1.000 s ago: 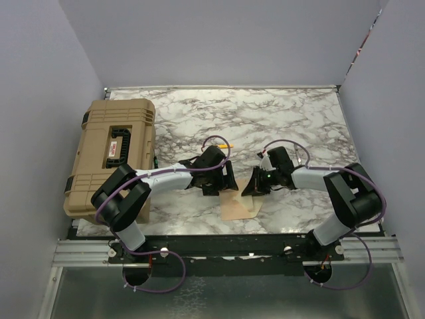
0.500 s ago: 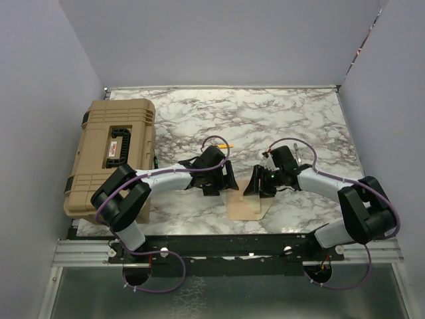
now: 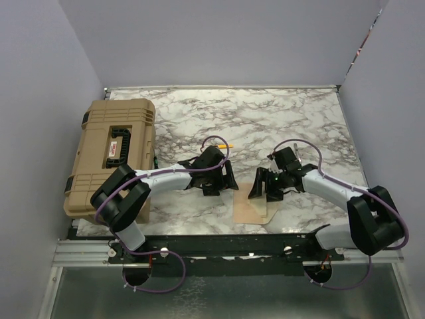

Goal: Place the letter into the envelope and seal it

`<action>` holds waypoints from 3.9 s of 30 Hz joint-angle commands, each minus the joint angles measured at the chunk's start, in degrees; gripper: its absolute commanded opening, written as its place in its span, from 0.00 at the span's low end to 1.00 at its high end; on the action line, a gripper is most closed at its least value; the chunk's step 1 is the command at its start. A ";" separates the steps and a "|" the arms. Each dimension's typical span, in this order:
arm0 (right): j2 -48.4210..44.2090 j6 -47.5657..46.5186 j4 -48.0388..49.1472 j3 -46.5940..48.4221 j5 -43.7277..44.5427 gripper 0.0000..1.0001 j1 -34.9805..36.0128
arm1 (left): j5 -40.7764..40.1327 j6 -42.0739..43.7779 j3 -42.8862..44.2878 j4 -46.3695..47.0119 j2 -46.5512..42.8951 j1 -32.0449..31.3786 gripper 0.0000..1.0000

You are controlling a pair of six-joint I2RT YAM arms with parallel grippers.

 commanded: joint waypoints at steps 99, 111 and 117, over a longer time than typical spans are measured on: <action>-7.19 4.08 0.23 0.40 9.02 0.41 0.23 | -7.96 -2.76 -2.62 -1.28 -2.77 -1.23 0.57; -20.57 17.41 -14.73 -8.83 21.25 0.65 0.10 | -7.89 5.70 -1.25 -4.98 -6.59 -1.11 0.69; -20.48 15.99 -6.01 -10.90 14.27 0.56 0.14 | -8.26 7.01 0.24 -5.83 -6.48 -1.09 0.70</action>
